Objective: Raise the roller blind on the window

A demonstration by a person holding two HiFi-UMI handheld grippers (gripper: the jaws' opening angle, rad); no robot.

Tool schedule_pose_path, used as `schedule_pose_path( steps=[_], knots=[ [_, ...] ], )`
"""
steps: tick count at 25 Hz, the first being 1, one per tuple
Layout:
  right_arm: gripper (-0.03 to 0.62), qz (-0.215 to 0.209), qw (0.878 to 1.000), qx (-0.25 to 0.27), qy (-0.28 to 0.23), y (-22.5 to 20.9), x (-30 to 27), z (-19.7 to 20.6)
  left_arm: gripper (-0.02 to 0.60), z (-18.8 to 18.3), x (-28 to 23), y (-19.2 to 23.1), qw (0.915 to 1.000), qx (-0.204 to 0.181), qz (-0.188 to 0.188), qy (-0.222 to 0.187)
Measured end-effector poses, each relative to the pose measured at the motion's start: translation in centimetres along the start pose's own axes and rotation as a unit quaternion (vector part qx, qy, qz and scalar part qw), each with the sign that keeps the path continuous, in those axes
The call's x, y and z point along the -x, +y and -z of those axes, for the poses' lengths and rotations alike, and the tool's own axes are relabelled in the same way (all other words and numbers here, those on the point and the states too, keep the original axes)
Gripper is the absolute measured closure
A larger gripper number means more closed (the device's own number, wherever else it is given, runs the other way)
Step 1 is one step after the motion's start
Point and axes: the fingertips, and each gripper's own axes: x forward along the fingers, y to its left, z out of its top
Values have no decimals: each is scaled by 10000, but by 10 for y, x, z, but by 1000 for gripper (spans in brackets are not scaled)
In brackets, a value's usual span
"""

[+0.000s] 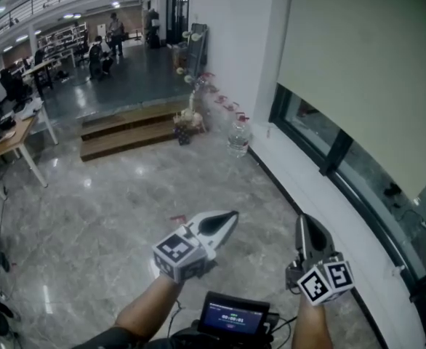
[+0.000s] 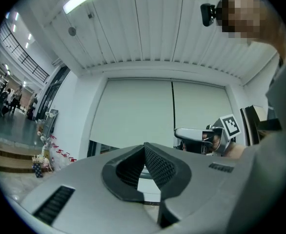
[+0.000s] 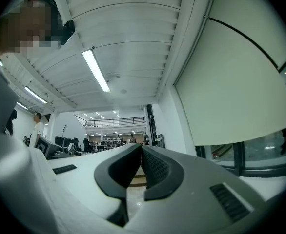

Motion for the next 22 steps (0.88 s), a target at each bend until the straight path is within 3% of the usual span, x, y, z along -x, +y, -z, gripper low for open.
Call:
schedule_pose_path(
  steps=[2, 7, 11, 15, 22],
  knots=[
    [589, -37, 10000, -63, -24, -4, -7, -1, 591, 0, -5, 4, 9998, -159, -70, 59],
    [589, -130, 9999, -29, -58, -25, -27, -2, 591, -7, -28, 15, 9999, 20, -129, -71],
    [589, -225, 9995, -27, -198, -51, -47, -7, 591, -11, -54, 32, 9993, -194, -314, -41],
    [589, -287, 9992, 176, -224, -75, -64, -12, 591, -16, -81, 40, 9992, -206, -326, -99],
    [589, -427, 9987, 54, -284, -121, -91, -14, 591, -20, -133, 55, 9991, -269, -326, -88]
  ],
)
